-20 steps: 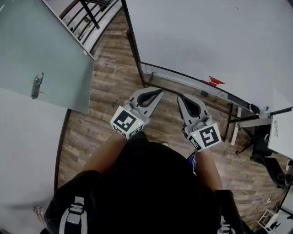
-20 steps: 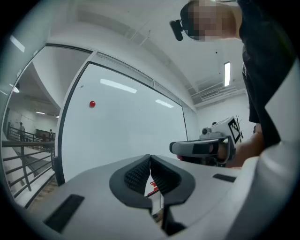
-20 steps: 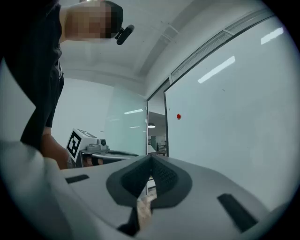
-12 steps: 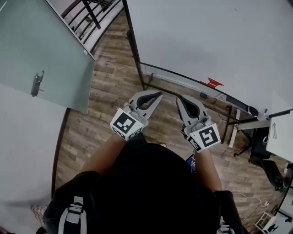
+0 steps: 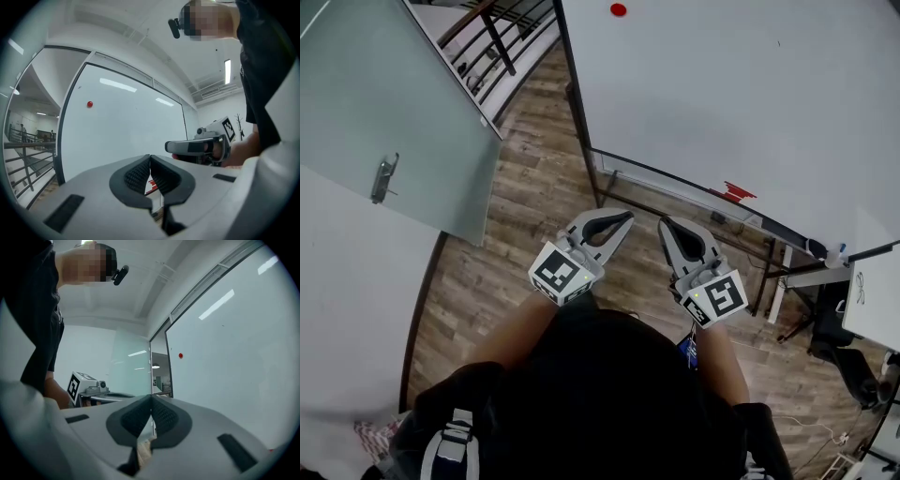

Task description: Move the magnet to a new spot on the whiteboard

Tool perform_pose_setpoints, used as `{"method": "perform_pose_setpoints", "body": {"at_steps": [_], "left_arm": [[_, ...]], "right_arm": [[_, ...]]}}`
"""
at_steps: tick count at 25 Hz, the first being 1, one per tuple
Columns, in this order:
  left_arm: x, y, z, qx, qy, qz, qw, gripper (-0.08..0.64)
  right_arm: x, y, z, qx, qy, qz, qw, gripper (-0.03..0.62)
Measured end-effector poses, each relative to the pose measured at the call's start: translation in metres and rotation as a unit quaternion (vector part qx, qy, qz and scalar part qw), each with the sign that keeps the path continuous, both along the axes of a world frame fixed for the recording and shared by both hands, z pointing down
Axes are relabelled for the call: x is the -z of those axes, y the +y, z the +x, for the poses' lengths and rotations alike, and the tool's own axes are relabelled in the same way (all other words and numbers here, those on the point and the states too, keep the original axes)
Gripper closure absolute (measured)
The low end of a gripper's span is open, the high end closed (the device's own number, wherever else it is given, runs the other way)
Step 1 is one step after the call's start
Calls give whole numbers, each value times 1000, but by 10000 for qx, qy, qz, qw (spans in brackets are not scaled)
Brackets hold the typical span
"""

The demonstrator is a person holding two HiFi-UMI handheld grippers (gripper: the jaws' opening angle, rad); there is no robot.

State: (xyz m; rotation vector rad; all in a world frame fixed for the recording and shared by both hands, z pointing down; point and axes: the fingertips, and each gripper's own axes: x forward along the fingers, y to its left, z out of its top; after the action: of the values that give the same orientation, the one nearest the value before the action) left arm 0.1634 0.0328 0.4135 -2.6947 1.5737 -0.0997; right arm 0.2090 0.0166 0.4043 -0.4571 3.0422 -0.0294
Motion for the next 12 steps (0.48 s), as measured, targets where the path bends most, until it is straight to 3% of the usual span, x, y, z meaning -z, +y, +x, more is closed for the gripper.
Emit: {"method": "perform_pose_setpoints", "body": {"at_steps": [12], "left_arm": [[0, -8, -2, 81, -29, -19, 10000, 555]], "right_arm": [[-6, -9, -3, 10, 82, -78, 9999, 592]]}}
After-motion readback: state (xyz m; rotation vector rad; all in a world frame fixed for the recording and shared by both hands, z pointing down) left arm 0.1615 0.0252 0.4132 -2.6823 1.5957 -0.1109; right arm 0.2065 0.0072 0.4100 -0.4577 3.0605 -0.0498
